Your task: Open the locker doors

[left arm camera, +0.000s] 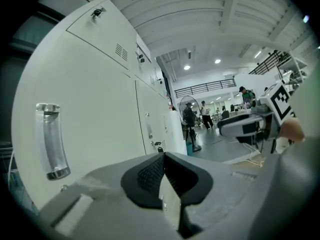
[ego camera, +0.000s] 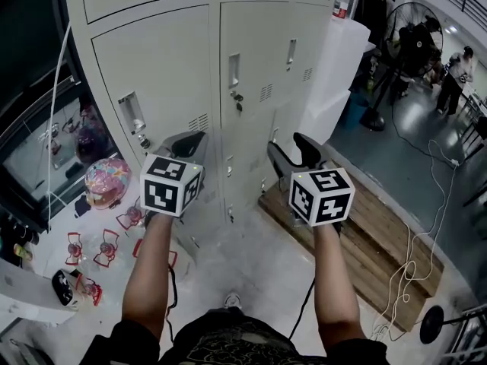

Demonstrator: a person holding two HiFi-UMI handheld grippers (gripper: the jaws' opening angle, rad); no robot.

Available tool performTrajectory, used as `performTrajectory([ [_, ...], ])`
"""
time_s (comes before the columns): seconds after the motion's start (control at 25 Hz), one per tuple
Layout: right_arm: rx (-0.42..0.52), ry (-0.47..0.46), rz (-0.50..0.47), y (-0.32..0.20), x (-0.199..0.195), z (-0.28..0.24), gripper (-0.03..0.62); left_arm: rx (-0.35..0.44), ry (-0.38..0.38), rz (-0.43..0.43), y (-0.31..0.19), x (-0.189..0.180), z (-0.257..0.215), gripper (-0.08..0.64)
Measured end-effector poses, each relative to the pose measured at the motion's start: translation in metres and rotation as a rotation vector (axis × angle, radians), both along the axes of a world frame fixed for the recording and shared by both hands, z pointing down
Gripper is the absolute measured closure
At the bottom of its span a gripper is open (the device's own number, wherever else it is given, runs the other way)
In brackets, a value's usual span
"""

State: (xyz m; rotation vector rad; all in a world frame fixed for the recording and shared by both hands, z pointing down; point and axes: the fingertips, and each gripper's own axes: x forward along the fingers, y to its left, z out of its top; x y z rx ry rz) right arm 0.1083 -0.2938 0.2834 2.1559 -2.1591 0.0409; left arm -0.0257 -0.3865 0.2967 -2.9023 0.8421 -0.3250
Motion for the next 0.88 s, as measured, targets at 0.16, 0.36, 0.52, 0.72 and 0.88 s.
performTrajectory([
  [0.16, -0.001, 0.007, -0.009, -0.028, 0.005, -0.003, 0.348, 0.004, 0.006, 0.001, -0.025, 0.007, -0.002, 0.558],
  [0.36, 0.005, 0.007, -0.021, -0.057, 0.009, -0.006, 0.345, 0.008, 0.010, 0.003, -0.050, 0.015, 0.000, 0.558],
  [0.52, 0.014, 0.009, -0.032, -0.075, 0.011, -0.009, 0.345, 0.018, 0.019, 0.000, -0.063, 0.019, -0.004, 0.557],
  [0.72, 0.019, 0.004, -0.051, -0.091, 0.011, -0.007, 0.345, 0.024, 0.012, 0.001, -0.071, 0.023, -0.002, 0.558],
  [0.88, 0.022, 0.008, -0.082, -0.109, 0.013, -0.008, 0.345, 0.022, 0.006, -0.021, -0.083, 0.026, 0.000, 0.557],
])
